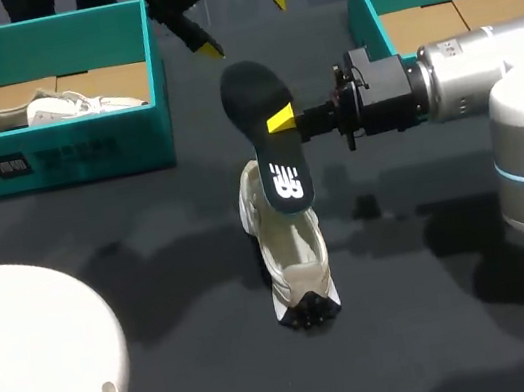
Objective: Take the shoe out of the shoebox, open the shoe tongue, remove and reinsert the insole, then place the shoe into the shoebox
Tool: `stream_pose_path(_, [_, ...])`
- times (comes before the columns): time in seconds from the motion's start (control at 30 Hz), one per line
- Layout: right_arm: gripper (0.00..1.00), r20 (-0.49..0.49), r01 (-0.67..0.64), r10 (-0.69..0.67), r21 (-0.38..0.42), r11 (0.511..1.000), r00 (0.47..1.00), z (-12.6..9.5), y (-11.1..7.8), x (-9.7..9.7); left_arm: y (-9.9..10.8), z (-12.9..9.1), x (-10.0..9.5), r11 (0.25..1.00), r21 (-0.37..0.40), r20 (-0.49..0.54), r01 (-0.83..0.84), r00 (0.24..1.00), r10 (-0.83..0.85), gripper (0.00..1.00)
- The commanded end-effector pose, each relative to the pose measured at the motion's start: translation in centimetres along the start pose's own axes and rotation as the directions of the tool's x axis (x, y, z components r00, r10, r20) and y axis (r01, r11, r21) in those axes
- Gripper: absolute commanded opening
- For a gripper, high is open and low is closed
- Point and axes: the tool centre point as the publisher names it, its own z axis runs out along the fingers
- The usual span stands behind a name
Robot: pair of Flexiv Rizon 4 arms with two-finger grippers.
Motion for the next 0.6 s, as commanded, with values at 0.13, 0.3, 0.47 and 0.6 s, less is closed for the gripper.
stream_pose_path(0.13, [0.0, 0.001, -0.001, 0.001, -0.001, 1.0, 1.0, 0.2, 0.0, 0.0, 0.6, 0.3, -1.0, 0.999, 0.036, -0.608, 0.016, 0.794, 0.009, 1.0])
stream_pose_path(0.3, [0.0, 0.001, -0.001, 0.001, -0.001, 1.0, 1.0, 0.2, 0.0, 0.0, 0.8, 0.0, -0.5, 0.996, 0.088, -0.638, 0.027, 0.769, 0.036, 1.0])
stream_pose_path(0.47, [0.0, 0.001, -0.001, 0.001, -0.001, 1.0, 1.0, 0.2, 0.0, 0.0, 0.5, -0.5, 0.4, 0.995, 0.102, -0.64, 0.019, 0.767, 0.051, 1.0])
stream_pose_path(0.6, [0.0, 0.001, -0.001, 0.001, -0.001, 1.0, 1.0, 0.2, 0.0, 0.0, 0.1, -0.5, 1.1, 0.995, 0.104, -0.626, 0.009, 0.778, 0.058, 1.0])
